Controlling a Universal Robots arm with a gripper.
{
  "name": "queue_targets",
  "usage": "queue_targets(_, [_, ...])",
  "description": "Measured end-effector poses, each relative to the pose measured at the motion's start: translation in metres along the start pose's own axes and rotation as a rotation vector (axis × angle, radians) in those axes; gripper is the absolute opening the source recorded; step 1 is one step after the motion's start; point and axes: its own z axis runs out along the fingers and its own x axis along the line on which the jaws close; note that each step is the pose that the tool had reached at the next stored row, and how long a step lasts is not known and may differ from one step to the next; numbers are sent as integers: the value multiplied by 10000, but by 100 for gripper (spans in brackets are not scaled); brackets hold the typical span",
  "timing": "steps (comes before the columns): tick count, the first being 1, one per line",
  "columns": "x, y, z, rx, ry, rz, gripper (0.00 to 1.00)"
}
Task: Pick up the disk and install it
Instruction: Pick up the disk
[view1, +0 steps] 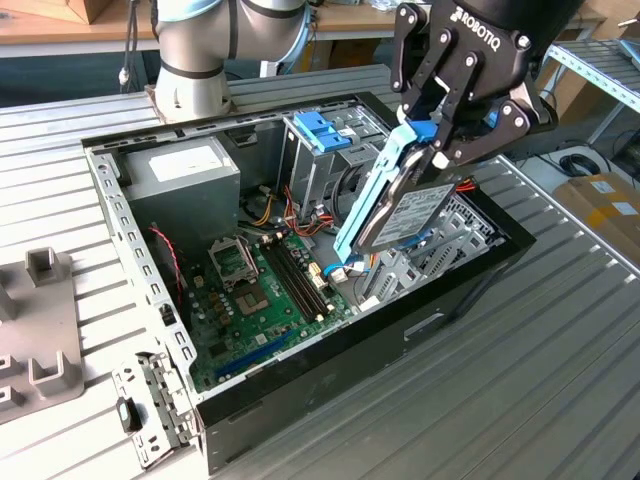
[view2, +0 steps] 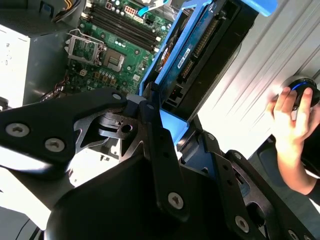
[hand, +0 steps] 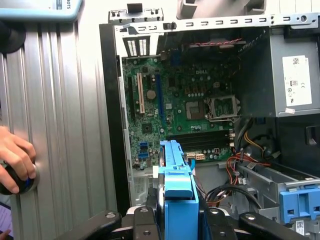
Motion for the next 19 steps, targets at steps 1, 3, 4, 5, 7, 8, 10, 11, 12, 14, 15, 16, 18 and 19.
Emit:
queue_targets(1, [0,-7,0,-1,0,0,37])
queue_targets(3, [-1,-22,0,0,1,1,37])
queue_targets(4, [-1,-29,0,-1,1,1,37])
queue_targets(5, [-2,-41,1,0,1,1,37])
queue_targets(7, [-2,-57,1,-1,0,1,37])
queue_targets(8, [-3,-66,1,-1,1,1,37])
queue_targets(10, [-3,-80,2,0,0,0,37])
queue_targets(11, [-4,-87,2,0,0,0,37])
queue_targets(12, [-4,-95,2,0,-1,1,37])
queue_targets(14, [-5,-108,3,0,0,1,37])
queue_targets(15, [-5,-115,2,0,0,0,37])
queue_targets(16, [-5,-122,3,0,0,1,37])
queue_targets(18, [-6,-143,3,0,1,0,37])
queue_targets(19, [-7,-151,4,0,0,0,37])
